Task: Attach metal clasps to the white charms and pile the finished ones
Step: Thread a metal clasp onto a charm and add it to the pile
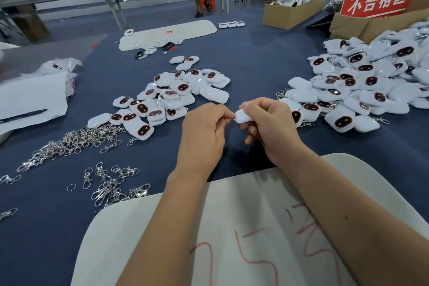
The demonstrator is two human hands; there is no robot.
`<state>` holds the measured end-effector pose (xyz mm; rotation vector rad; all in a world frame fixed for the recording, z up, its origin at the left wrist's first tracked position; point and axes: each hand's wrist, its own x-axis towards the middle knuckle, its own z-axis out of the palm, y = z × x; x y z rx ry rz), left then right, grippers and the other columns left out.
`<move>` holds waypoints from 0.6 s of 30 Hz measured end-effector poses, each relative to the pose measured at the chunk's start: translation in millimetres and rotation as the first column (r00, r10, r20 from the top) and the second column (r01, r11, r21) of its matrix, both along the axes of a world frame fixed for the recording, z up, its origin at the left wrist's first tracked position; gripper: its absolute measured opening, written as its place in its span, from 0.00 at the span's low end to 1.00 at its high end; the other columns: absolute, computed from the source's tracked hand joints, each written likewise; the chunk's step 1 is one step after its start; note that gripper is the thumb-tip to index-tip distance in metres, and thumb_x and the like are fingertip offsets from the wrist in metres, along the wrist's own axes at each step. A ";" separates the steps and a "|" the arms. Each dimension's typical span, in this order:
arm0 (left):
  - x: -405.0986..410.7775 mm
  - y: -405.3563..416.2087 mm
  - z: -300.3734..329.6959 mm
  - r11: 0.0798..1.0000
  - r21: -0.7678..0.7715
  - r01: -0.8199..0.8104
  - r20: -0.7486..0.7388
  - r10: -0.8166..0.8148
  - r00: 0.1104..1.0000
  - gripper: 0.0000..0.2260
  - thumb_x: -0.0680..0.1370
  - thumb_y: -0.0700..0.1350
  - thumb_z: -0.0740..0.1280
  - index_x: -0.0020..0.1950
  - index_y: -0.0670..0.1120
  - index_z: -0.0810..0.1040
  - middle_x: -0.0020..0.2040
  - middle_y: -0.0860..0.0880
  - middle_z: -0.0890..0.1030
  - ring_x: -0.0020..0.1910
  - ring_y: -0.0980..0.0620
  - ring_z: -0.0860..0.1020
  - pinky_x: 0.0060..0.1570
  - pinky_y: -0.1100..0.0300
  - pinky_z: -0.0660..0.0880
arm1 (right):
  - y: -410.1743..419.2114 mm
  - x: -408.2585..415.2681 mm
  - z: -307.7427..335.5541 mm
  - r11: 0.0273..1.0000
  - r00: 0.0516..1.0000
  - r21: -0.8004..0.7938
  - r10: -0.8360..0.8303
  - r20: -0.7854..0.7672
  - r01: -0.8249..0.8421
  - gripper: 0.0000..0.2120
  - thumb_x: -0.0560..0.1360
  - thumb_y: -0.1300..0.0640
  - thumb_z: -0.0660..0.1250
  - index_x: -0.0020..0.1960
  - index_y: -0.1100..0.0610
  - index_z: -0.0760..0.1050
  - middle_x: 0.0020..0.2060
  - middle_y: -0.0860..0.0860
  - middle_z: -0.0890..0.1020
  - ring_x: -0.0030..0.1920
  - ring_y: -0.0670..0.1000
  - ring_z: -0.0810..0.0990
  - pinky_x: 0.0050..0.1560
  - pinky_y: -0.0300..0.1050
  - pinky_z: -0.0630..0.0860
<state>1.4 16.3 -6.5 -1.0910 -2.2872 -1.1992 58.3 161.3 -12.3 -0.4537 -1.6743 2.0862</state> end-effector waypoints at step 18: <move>10.4 11.5 4.4 0.730 0.630 -0.264 0.707 -0.399 0.584 0.07 0.76 0.33 0.73 0.45 0.45 0.85 0.39 0.45 0.85 0.41 0.50 0.81 0.45 0.60 0.77 | -4.2 4.5 4.0 0.986 0.978 -0.014 0.162 -0.135 -0.165 0.05 0.84 0.61 0.64 0.53 0.57 0.79 0.35 0.57 0.80 0.28 0.49 0.71 0.29 0.42 0.74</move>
